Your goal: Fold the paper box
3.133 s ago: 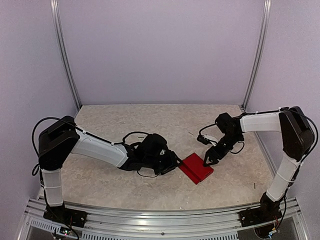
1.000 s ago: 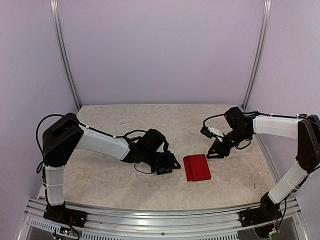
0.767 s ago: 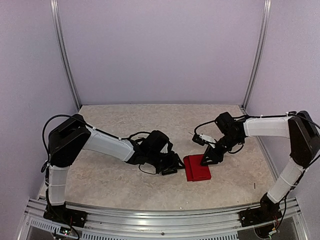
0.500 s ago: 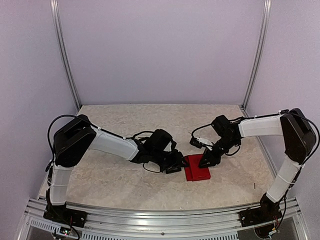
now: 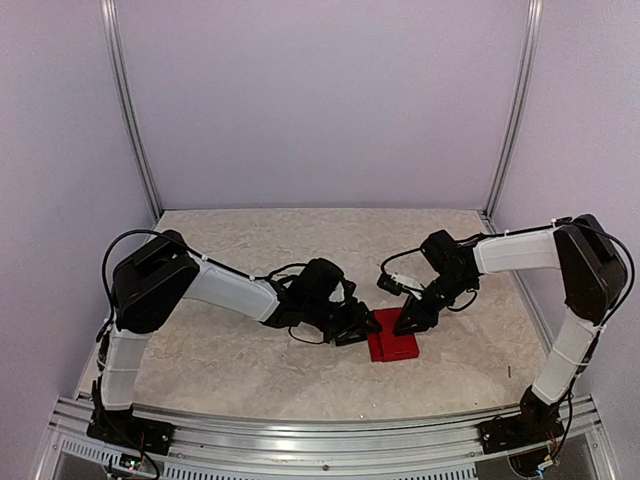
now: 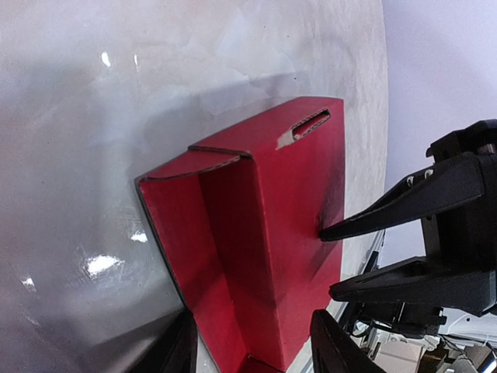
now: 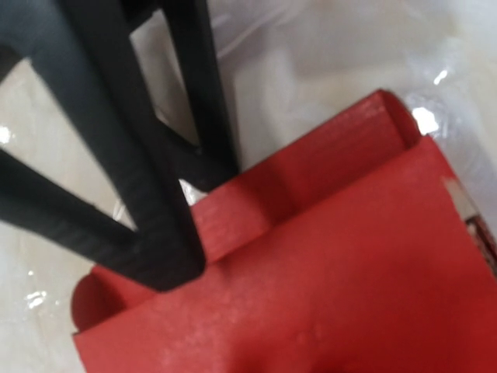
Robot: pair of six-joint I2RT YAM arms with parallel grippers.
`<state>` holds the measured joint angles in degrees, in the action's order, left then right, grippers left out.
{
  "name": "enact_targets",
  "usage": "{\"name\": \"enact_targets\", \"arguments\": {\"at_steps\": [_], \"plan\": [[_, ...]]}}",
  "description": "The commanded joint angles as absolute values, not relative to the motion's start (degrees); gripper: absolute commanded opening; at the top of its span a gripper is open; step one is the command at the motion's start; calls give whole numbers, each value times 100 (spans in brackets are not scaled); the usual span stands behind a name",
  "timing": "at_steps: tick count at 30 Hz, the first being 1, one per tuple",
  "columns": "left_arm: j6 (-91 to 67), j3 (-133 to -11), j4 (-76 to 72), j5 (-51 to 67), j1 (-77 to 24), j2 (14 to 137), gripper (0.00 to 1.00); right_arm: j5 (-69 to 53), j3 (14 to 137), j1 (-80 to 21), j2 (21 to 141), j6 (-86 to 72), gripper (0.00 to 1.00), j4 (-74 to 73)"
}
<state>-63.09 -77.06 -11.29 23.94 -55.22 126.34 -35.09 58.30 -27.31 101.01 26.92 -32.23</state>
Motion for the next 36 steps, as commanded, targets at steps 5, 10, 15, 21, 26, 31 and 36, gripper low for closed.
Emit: {"name": "enact_targets", "arguments": {"at_steps": [5, 10, 15, 21, 26, 31, 36], "plan": [[-6251, -7583, -1921, 2126, -5593, 12404, 49, -3218, 5725, -2786, 10711, 2593, 27, -3352], [-6247, -7560, -2085, 2053, -5632, 12307, 48, -3217, 5748, -2794, 10813, 2575, 27, -3371], [-6273, -7436, -2315, 1958, -5659, 12207, 48, -3188, 5747, -2788, 10869, 2558, 27, -3375], [-6209, -7466, -2383, 1961, -5686, 12144, 48, -3164, 5759, -2787, 10952, 2550, 27, -3383], [-6236, -7643, -2383, 2165, -5695, 12320, 49, -3190, 5772, -2794, 10997, 2531, 28, -3390], [-6174, -7902, -2312, 2280, -5733, 12469, 48, -3199, 5776, -2782, 11046, 2522, 28, -3389], [-5960, -8214, -2064, 2258, -5802, 12487, 49, -3243, 5807, -2782, 11105, 2505, 28, -3408]]}}
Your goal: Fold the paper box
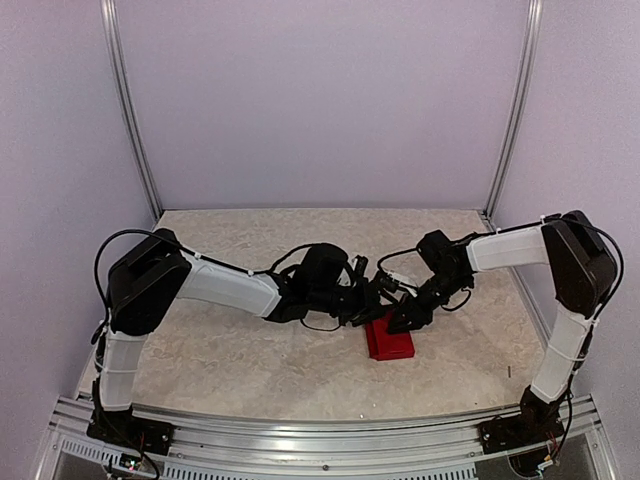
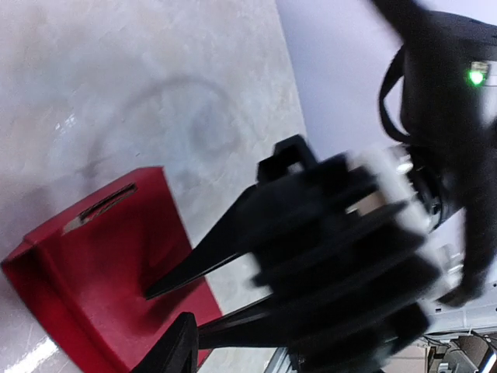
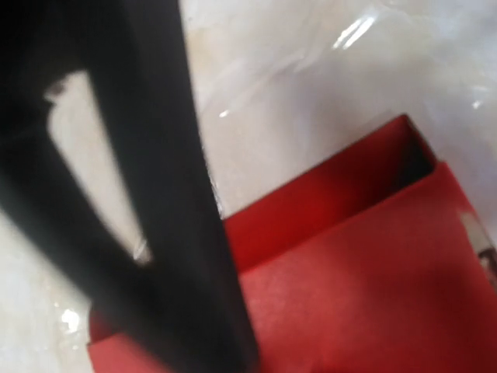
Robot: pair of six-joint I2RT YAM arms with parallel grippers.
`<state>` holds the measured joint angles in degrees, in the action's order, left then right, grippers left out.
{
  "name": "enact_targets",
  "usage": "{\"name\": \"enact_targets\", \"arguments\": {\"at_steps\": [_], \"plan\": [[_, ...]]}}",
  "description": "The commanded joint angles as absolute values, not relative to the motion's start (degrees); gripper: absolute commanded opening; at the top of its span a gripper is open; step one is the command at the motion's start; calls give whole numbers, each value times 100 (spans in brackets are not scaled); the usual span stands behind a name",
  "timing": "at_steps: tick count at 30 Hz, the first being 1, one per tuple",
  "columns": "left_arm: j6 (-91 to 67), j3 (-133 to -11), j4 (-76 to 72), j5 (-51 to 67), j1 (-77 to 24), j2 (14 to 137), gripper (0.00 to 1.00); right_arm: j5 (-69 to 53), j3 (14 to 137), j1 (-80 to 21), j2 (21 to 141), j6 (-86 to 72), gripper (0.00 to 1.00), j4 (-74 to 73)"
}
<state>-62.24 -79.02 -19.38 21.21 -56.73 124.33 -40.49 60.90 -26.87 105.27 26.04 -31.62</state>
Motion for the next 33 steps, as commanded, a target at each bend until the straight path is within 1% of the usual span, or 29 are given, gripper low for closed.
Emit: {"name": "enact_targets", "arguments": {"at_steps": [1, 5, 9, 14, 21, 24, 29, 31, 33], "plan": [[-5951, -8240, -2045, 2265, -5811, 12505, 49, -3250, 5808, -2778, 11117, 2505, 28, -3410], [-5888, -8102, -1980, 2145, -5826, 12397, 48, -3261, 5815, -2756, 11068, 2505, 28, -3420], [-5591, -7931, -1126, 1746, -5861, 11964, 48, -3335, 5819, -2709, 10955, 2499, 28, -3428], [-5393, -7111, -790, 1334, -5877, 11342, 49, -3574, 5856, -2628, 10454, 2552, 30, -3506], [-5186, -6593, -171, 820, -5813, 10893, 49, -3715, 5873, -2437, 9535, 2646, 39, -3611], [-5017, -6642, -57, 767, -5759, 11040, 43, -3649, 5873, -2274, 9328, 2681, 41, -3703], [-4186, -7121, 471, 658, -5875, 11542, 24, -2891, 5660, -1927, 9220, 3090, 39, -3796], [-3672, -7256, 665, 668, -5928, 11657, 21, -2498, 5455, -1844, 9221, 3326, 38, -3720], [-3045, -7310, 799, 841, -5932, 11733, 21, -2255, 5345, -1796, 9246, 3531, 37, -3697]]}}
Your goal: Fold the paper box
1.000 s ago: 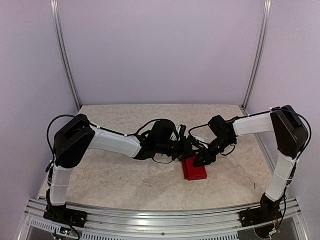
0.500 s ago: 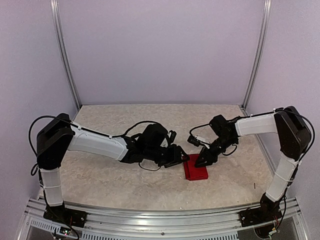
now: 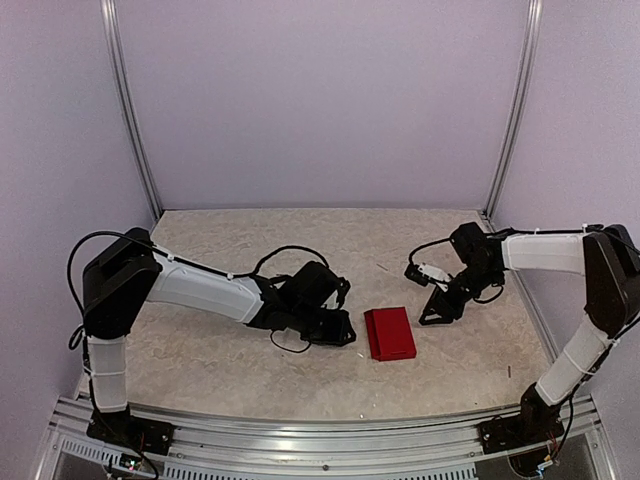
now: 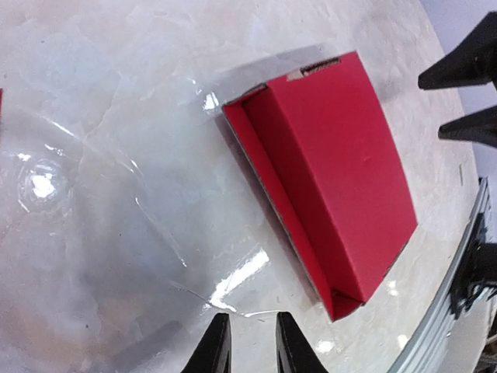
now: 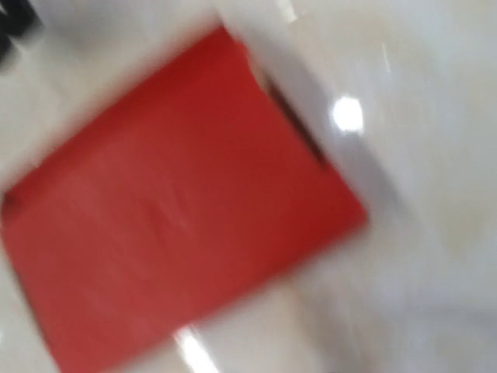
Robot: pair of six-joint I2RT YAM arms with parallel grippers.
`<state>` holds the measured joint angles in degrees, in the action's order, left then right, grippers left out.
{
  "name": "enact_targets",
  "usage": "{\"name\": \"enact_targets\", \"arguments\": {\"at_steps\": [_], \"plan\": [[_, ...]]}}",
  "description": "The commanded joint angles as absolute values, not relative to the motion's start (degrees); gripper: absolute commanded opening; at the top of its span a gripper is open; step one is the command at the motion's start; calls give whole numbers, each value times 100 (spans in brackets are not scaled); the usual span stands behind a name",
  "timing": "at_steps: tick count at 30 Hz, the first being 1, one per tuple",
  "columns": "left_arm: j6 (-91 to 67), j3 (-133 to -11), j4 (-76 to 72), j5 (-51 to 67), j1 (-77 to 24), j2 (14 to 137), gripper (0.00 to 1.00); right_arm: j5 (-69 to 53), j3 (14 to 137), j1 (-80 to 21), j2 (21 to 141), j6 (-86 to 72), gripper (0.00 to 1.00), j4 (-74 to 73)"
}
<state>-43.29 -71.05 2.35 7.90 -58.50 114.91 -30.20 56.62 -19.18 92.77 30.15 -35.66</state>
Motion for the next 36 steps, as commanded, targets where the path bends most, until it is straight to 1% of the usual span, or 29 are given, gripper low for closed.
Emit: {"name": "enact_targets", "arguments": {"at_steps": [1, 3, 6, 11, 15, 21, 28, 32, 36], "plan": [[-2713, -7317, 883, 854, -5925, 11755, 21, -2148, 5311, -1791, 9270, 3645, 37, -3714], [-2135, -7374, 1208, 830, -5910, 11780, 24, -2048, 5277, -1786, 9314, 3925, 37, -3779], [-1175, -7408, 1308, 903, -5927, 11786, 28, -2063, 5254, -1790, 9402, 4366, 39, -3800], [322, -7565, 1133, 1249, -5885, 12002, 32, -2418, 5314, -1800, 9791, 5257, 40, -3853], [981, -7707, 849, 1530, -5873, 12285, 33, -2646, 5471, -1794, 10121, 5566, 40, -4011], [1373, -7895, 326, 1951, -5820, 12541, 33, -2843, 5499, -1946, 10161, 5600, 41, -4021], [1464, -8323, 46, 2298, -5916, 12721, 33, -3239, 5856, -2580, 10190, 5125, 40, -4008], [1577, -8605, 48, 2218, -5984, 12844, 33, -3354, 6003, -2979, 10388, 5017, 40, -4011], [1596, -8570, -112, 2029, -6025, 12820, 33, -3379, 6021, -3067, 10517, 4964, 40, -3997]]}}
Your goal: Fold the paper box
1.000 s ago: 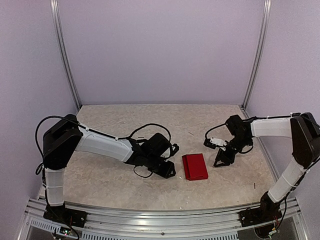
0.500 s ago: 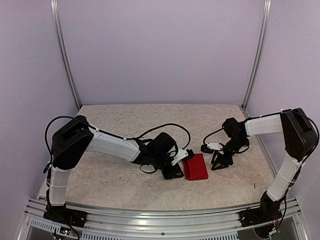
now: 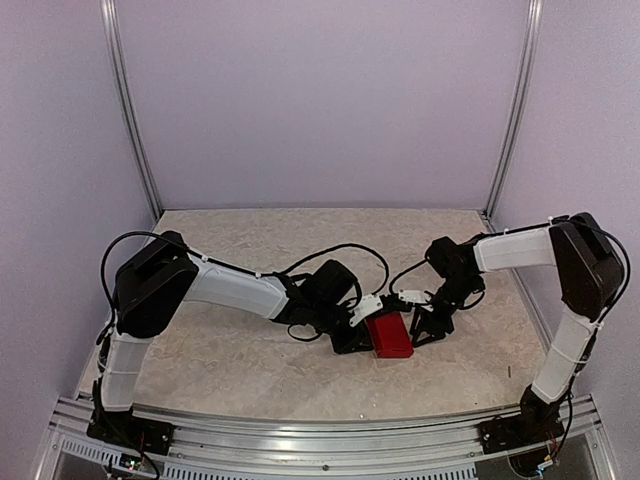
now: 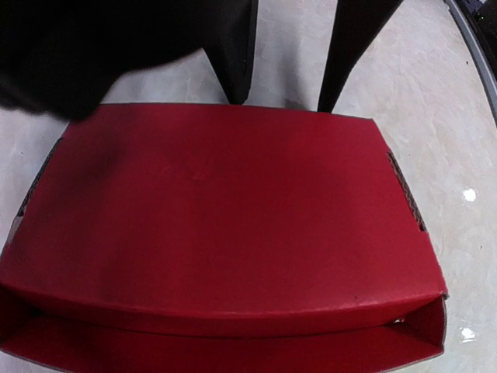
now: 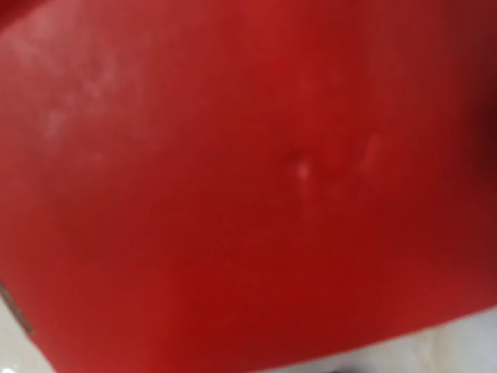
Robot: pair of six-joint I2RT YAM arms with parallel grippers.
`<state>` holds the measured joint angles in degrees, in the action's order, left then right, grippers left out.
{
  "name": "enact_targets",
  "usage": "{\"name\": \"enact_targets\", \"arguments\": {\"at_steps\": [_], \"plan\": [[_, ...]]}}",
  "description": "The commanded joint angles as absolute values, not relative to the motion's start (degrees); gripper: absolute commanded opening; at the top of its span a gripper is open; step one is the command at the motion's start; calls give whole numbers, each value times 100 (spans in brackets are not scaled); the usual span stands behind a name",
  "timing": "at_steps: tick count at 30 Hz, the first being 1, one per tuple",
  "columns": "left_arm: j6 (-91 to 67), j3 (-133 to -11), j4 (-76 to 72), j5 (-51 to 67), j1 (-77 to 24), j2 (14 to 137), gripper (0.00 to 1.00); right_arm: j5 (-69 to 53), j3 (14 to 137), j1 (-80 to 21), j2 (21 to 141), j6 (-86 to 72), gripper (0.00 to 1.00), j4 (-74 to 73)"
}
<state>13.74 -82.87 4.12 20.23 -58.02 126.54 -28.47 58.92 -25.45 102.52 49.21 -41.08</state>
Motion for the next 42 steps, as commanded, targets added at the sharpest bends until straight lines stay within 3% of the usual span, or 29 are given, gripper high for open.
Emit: {"name": "enact_targets", "arguments": {"at_steps": [1, 13, 20, 35, 42], "plan": [[1584, -8580, -80, 2014, -6022, 12803, 33, -3347, 6016, -3068, 10528, 4946, 40, -3987], [1091, -7288, 202, 1433, -6047, 12070, 36, -3477, 6024, -2560, 10104, 4860, 45, -4432], [1067, -6827, -403, 1472, -6062, 12024, 36, -4023, 6142, -2570, 9719, 4820, 47, -4371], [1102, -6702, -784, 1513, -6085, 11998, 36, -3787, 6049, -3067, 10603, 4548, 34, -3427], [1274, -7186, -877, 1561, -6095, 12229, 35, -3895, 5875, -3115, 10939, 4530, 32, -3404]]}}
